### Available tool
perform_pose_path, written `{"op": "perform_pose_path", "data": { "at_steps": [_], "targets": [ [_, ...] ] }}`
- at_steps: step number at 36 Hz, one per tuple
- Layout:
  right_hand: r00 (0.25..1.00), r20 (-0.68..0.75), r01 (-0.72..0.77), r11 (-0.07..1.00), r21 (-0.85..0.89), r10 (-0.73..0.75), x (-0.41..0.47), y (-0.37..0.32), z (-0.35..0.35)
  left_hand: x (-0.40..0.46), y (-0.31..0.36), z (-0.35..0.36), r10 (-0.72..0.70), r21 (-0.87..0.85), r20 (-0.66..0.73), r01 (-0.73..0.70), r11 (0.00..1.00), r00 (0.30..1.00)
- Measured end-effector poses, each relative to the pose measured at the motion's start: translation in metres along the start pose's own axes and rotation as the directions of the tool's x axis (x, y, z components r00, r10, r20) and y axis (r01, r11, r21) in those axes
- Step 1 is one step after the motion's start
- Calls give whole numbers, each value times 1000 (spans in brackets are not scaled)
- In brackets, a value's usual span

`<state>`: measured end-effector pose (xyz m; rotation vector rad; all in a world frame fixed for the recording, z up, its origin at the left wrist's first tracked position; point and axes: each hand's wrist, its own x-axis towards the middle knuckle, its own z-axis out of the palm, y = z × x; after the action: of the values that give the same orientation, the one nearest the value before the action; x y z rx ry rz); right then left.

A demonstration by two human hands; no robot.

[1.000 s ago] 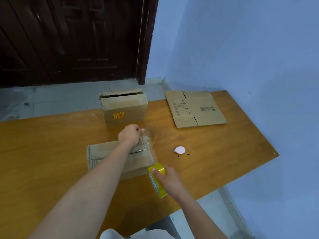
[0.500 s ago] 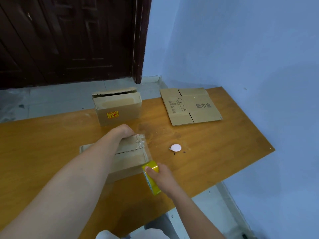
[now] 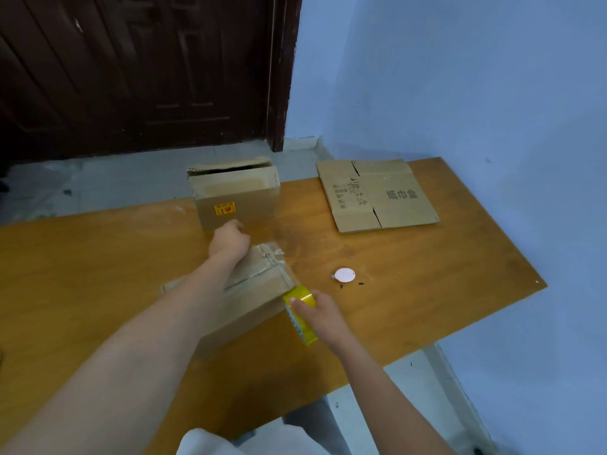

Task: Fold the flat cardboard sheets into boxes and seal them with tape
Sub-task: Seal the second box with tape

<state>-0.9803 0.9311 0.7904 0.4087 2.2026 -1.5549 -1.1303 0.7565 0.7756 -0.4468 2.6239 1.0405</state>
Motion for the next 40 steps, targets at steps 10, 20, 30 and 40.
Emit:
{"op": "perform_pose_path", "data": {
  "at_steps": [10, 20, 30, 40],
  "targets": [
    [995, 49, 86, 992, 88, -91, 20, -17, 2, -84, -30, 8, 628, 269, -300, -568, 778, 718],
    [981, 136, 124, 984, 126, -141, 31, -17, 38, -107, -97, 14, 685, 531, -142, -529, 662, 715],
    [981, 166, -60, 974, -221, 98, 46, 2, 48, -108, -91, 14, 665, 559, -96, -512, 652, 741],
    [959, 278, 1, 981, 192, -56, 25, 31, 21, -99, -84, 10, 625, 540, -110, -482, 690, 773]
  ]
}}
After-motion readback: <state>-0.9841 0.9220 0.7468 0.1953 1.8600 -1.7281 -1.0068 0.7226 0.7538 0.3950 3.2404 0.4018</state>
